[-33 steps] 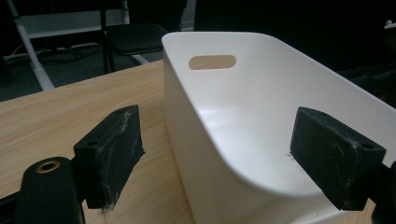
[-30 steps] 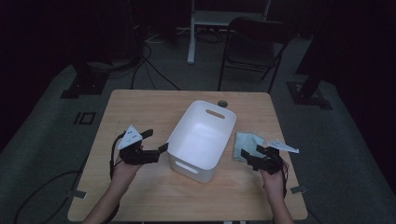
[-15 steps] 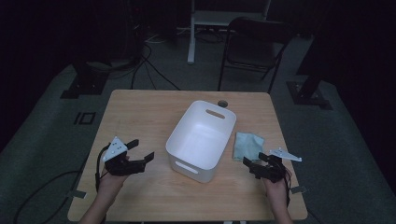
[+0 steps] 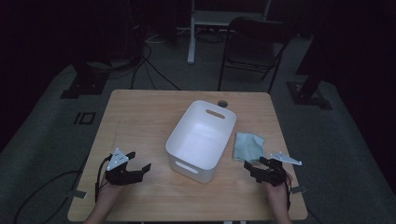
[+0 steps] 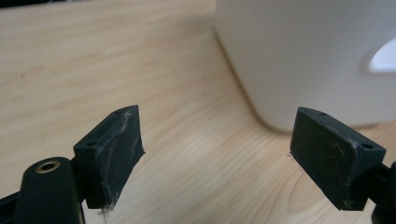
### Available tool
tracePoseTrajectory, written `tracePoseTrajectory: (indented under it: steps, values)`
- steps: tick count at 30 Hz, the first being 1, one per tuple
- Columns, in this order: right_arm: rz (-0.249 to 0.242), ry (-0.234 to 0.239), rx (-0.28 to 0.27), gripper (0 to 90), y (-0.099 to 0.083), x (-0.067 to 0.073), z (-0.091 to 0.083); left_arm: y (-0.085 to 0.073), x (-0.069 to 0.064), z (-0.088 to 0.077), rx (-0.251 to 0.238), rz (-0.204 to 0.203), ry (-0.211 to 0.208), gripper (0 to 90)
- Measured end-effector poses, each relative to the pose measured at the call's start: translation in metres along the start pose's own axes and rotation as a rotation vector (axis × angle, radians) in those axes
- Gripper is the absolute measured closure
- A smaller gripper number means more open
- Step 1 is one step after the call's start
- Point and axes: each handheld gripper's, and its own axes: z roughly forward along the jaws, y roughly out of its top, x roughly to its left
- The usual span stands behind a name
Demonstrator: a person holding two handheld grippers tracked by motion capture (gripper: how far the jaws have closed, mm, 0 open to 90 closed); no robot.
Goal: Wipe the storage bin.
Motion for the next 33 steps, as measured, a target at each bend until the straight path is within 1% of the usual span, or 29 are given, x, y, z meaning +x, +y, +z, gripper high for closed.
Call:
tracePoseTrajectory:
  steps: [2,4,6,7,10,12,14,15,16,18,20,22,24,25,28,29,31,32,33]
  values:
    - [-0.003,-0.007,0.006,15.8,-0.002,-0.001,0.001,-0.004,0.001,0.001,0.014,0.002,0.006,17.0]
    - [-0.006,-0.01,0.007,15.8,-0.003,-0.003,0.002,-0.007,0.002,0.001,0.016,-0.003,0.005,17.0]
    - [-0.004,-0.015,0.005,15.8,-0.005,-0.004,0.003,-0.011,0.003,0.003,0.029,-0.006,0.008,17.0]
    - [0.003,-0.015,0.003,15.7,-0.005,-0.005,0.004,-0.012,0.003,0.004,0.039,-0.004,0.016,17.0]
    - [0.01,-0.024,0.01,15.8,-0.008,-0.007,0.006,-0.017,0.005,0.008,0.055,-0.029,0.02,17.0]
    - [0.008,-0.035,0.015,15.8,-0.009,-0.008,0.007,-0.019,0.005,0.01,0.061,-0.017,0.028,17.0]
    - [0.006,-0.046,0.02,15.8,-0.011,-0.009,0.009,-0.02,0.005,0.012,0.069,-0.015,0.049,17.0]
    - [0.006,-0.046,0.02,15.8,-0.011,-0.009,0.009,-0.02,0.005,0.012,0.069,-0.015,0.049,17.0]
    - [0.003,-0.063,0.024,15.8,-0.013,-0.01,0.012,-0.022,0.006,0.012,0.076,-0.022,0.065,17.0]
    - [0.0,-0.073,0.018,15.8,-0.015,-0.011,0.013,-0.023,0.007,0.012,0.082,-0.029,0.097,17.0]
    - [-0.004,-0.081,0.011,15.8,-0.016,-0.011,0.016,-0.024,0.009,0.013,0.082,-0.052,0.108,17.0]
    - [-0.012,-0.09,0.021,15.8,-0.017,-0.011,0.017,-0.026,0.01,0.013,0.093,-0.058,0.125,17.0]
    - [-0.018,-0.093,0.014,15.8,-0.017,-0.011,0.017,-0.027,0.01,0.014,0.095,-0.071,0.129,17.0]
    - [-0.013,-0.094,0.01,15.8,-0.017,-0.011,0.017,-0.027,0.011,0.014,0.098,-0.077,0.127,17.0]
    - [-0.014,-0.104,0.013,15.8,-0.018,-0.013,0.017,-0.029,0.011,0.016,0.095,-0.1,0.133,17.0]
    - [-0.015,-0.107,0.012,15.8,-0.018,-0.013,0.017,-0.029,0.012,0.016,0.092,-0.114,0.14,17.0]
    - [-0.018,-0.107,0.013,15.8,-0.018,-0.013,0.017,-0.029,0.012,0.016,0.093,-0.118,0.148,17.0]
    - [-0.021,-0.111,0.014,15.8,-0.018,-0.013,0.017,-0.029,0.012,0.016,0.091,-0.135,0.17,17.0]
    - [-0.022,-0.111,0.016,15.8,-0.018,-0.013,0.018,-0.03,0.013,0.016,0.091,-0.144,0.177,17.0]
